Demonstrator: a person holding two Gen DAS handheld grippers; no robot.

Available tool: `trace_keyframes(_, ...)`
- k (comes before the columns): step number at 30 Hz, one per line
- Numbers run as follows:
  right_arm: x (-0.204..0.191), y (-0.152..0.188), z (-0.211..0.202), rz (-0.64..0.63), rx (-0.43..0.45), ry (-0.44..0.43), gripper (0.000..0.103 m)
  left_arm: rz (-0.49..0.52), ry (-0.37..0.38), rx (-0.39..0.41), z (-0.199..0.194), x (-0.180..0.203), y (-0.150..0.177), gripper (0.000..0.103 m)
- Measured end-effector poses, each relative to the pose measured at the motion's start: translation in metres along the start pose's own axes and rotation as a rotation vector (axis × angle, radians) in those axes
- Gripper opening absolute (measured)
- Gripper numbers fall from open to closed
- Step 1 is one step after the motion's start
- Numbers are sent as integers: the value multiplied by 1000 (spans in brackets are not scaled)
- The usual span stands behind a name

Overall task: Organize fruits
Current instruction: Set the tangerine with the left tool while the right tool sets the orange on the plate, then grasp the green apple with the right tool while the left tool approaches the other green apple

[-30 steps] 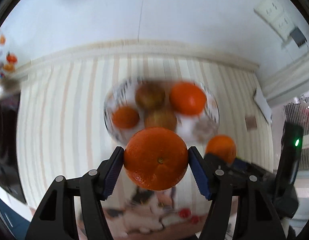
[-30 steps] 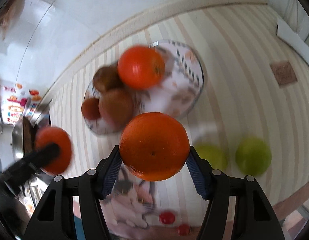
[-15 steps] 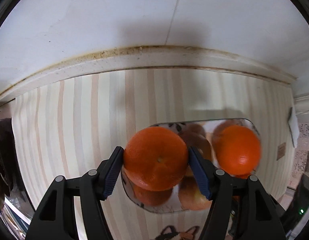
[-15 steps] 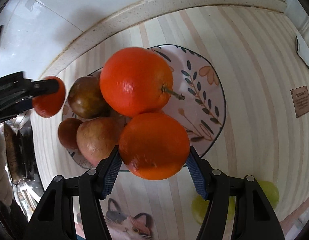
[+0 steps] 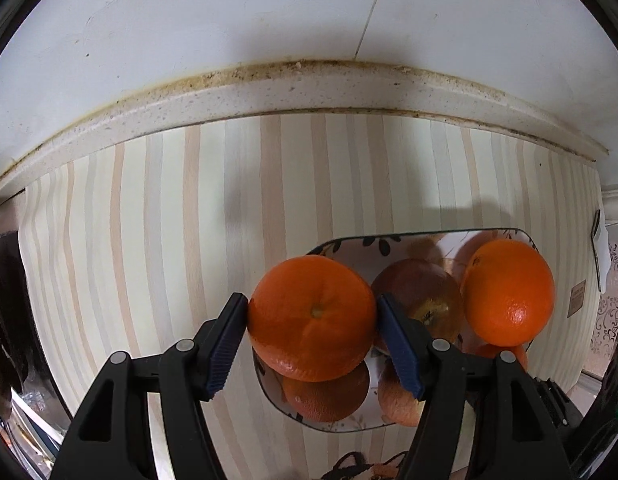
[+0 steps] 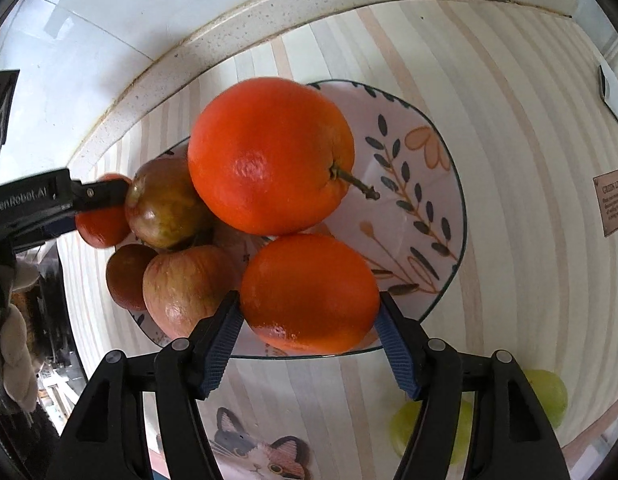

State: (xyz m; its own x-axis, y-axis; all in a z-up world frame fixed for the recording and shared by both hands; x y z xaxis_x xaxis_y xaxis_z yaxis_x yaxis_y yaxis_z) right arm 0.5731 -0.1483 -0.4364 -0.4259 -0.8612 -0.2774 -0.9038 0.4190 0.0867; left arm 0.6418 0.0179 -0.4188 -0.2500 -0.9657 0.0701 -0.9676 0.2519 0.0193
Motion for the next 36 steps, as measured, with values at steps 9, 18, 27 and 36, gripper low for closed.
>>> trace_keyframes(9,2,-10,-35,-50,56,55,92,-13,-4,95,-37,7,26,88)
trace_keyframes(18,6,6,-92,-138,173,94,93,-39,-57,221,-86,26,80,88)
trace_keyframes(27,20,46,-150,-176,276,76,93,-6,-106,340,-137,57,122,88)
trace_keyframes(36,26,85,-213,-212,404,57,93,6,-114,414,-175,76,164,88)
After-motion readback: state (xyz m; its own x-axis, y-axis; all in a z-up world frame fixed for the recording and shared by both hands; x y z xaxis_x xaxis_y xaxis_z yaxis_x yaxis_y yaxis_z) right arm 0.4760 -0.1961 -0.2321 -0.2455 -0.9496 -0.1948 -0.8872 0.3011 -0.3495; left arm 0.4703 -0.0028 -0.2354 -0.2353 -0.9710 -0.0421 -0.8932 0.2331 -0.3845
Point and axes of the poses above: each gripper's, at about its wrist camera, not at the fingertips, and z roughly the way its jaws point, x to its right, y to its underside, the point moved 10 cm from there along z, roughly the way its jaws point, and after that the axes turned 15 degrees about z, right-handed, at the moved point
